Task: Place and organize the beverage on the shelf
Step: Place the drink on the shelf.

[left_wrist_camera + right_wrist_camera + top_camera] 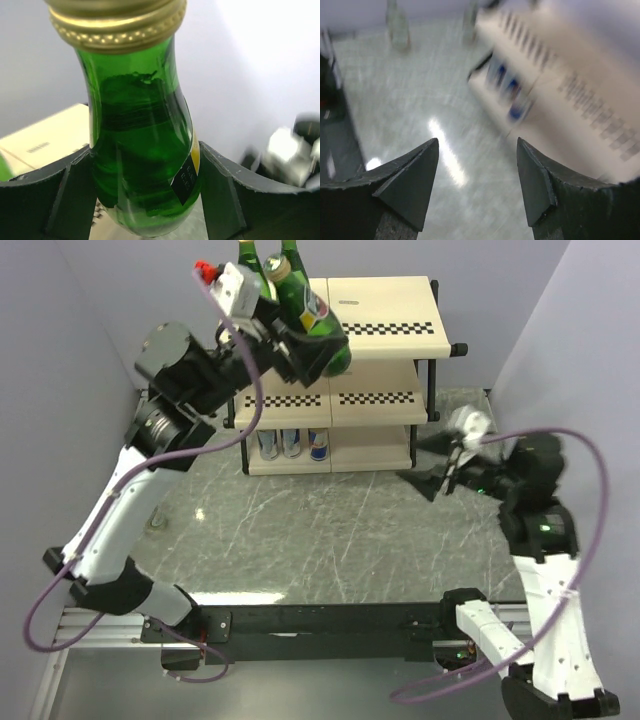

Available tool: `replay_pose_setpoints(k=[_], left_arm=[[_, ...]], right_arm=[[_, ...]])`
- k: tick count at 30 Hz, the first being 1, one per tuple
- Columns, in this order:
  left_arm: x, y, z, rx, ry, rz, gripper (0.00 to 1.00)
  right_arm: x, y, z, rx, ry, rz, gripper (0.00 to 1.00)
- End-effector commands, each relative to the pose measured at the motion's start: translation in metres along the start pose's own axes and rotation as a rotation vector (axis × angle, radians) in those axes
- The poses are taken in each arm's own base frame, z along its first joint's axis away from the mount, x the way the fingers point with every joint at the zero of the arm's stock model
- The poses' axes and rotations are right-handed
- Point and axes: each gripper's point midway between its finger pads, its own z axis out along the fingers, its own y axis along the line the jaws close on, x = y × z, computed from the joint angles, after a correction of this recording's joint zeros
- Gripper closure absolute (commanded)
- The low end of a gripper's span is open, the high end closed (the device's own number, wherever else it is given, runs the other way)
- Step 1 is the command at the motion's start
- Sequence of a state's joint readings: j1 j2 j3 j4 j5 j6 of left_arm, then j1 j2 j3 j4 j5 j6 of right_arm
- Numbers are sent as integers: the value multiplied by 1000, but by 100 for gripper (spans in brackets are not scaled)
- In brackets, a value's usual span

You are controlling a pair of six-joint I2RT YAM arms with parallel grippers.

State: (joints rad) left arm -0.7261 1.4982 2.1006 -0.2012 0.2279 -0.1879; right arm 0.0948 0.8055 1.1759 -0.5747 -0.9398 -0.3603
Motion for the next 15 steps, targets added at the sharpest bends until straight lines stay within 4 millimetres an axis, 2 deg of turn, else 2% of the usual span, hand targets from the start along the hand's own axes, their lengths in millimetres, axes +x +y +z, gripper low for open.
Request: replay_pose_setpoints(k=[1,2,3,5,6,7,8,9,10,11,13,15], left_arm=[[-36,-42,-24,185,-103,-10,100],[-32,-45,-27,200,-91,-15,100],[-16,-45,-28,206,-58,-29,99],[-12,-52,-39,235,-44,-31,100],[3,-51,-40,237,-14,-43,100],[1,-55,-45,254,-16,-42,100],[5,-57,-47,262,-8,-46,100],[16,-57,-48,271,16,-60,100],[16,-59,-50,280,15,-61,100],[19,-63,-52,305,23,-70,100],[30,-65,-52,322,48,-89,100],[38,-69,-53,348,67,-98,100]], right_arm=[[-79,10,-17,-12,-128,-24,30],[-102,10,-20,-20,-159,-41,31],[-113,17,-21,-64,-176,-3,32],[-130,18,-18,-113,-200,26,32],[-148,28,-24,-165,-230,11,32],[-157,34,-25,-200,-239,80,33],[-169,31,-23,-220,-270,67,33],[-179,38,-26,-259,-281,146,33],[-187,44,-26,-314,-292,157,33],[-200,40,-23,-334,-323,134,33],[-213,46,-20,-388,-330,172,34],[-224,35,-10,-367,-330,158,34]])
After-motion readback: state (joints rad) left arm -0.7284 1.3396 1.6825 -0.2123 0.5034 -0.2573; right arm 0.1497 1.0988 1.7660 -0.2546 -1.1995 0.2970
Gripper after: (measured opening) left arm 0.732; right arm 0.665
